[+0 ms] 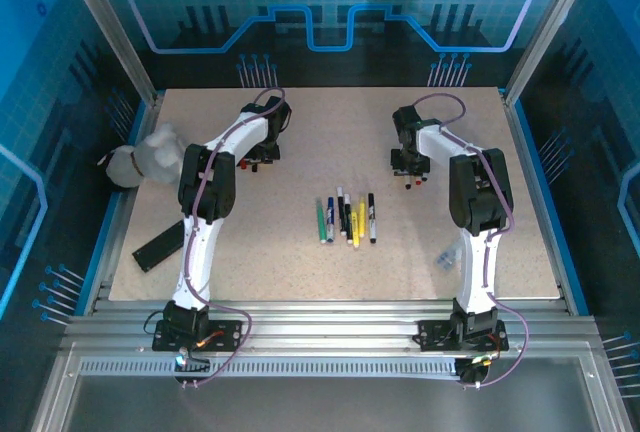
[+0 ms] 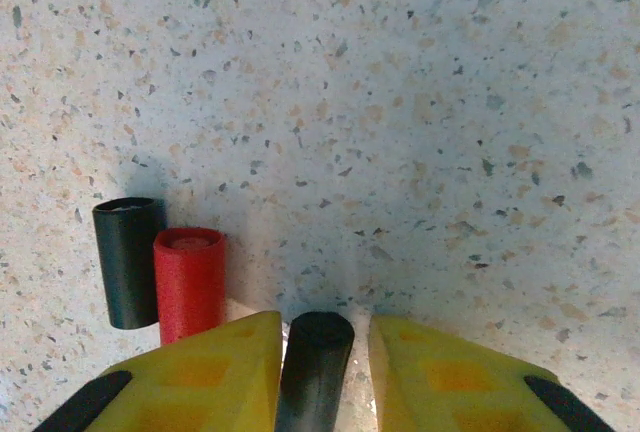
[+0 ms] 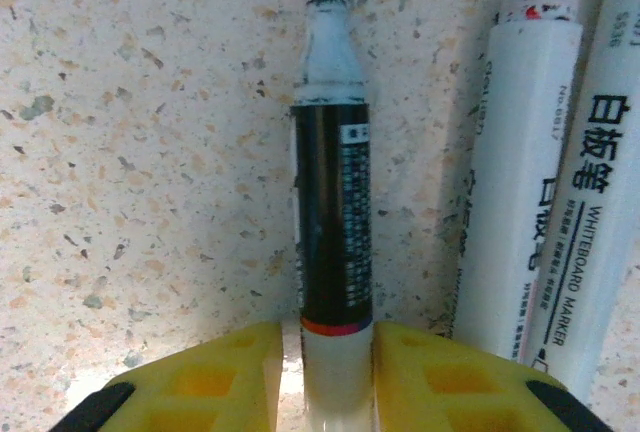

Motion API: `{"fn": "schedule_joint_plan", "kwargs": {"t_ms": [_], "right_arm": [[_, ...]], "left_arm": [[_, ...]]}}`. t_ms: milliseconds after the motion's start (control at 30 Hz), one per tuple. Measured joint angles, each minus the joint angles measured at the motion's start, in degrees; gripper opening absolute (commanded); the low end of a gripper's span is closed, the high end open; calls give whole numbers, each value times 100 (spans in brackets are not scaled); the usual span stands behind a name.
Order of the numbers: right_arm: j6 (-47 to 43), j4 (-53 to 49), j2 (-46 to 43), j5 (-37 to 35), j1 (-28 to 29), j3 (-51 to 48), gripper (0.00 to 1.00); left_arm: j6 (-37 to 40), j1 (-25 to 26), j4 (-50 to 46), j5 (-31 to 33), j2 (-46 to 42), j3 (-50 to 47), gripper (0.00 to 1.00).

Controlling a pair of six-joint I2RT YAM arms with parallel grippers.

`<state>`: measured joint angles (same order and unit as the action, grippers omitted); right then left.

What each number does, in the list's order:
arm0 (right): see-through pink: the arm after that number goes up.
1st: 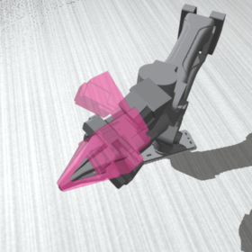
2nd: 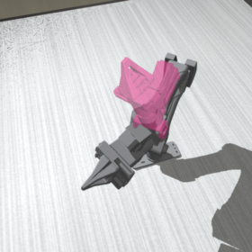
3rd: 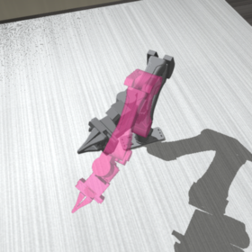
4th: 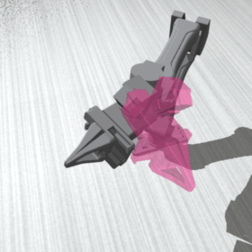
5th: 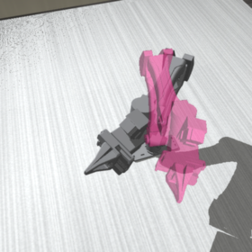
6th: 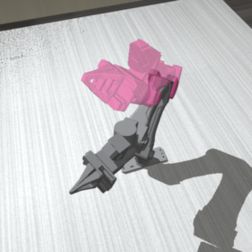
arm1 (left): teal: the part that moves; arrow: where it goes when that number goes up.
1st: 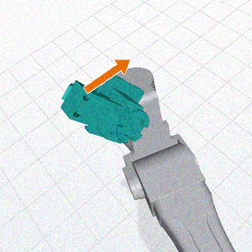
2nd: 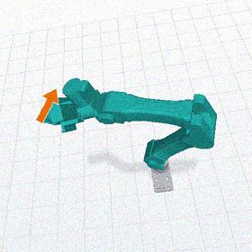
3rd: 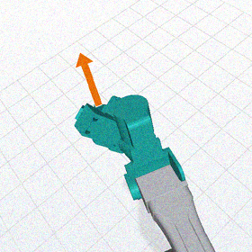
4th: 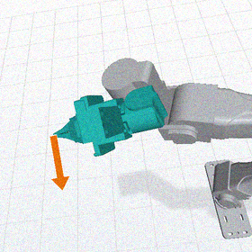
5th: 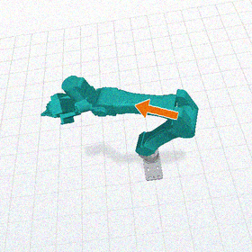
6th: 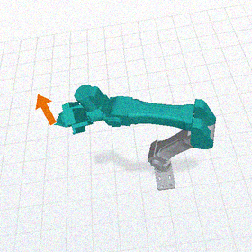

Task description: Open the pen caps

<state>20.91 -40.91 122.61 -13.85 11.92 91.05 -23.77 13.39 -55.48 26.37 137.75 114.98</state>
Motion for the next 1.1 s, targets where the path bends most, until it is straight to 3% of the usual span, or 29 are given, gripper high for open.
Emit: {"fn": "schedule_joint_plan", "kwargs": {"t_ms": [767, 933, 1100], "right_arm": [[24, -468, -96, -581, 31, 131, 31], [68, -420, -872, -614, 205, -48, 31], [133, -96, -2129, -422, 651, -691, 38]], "left_arm": [[-2, -4, -293, 190, -149, 433, 30], [-13, 31, -179, 83, -831, 103, 30], [-168, 221, 348, -393, -2098, -1014, 31]]}}
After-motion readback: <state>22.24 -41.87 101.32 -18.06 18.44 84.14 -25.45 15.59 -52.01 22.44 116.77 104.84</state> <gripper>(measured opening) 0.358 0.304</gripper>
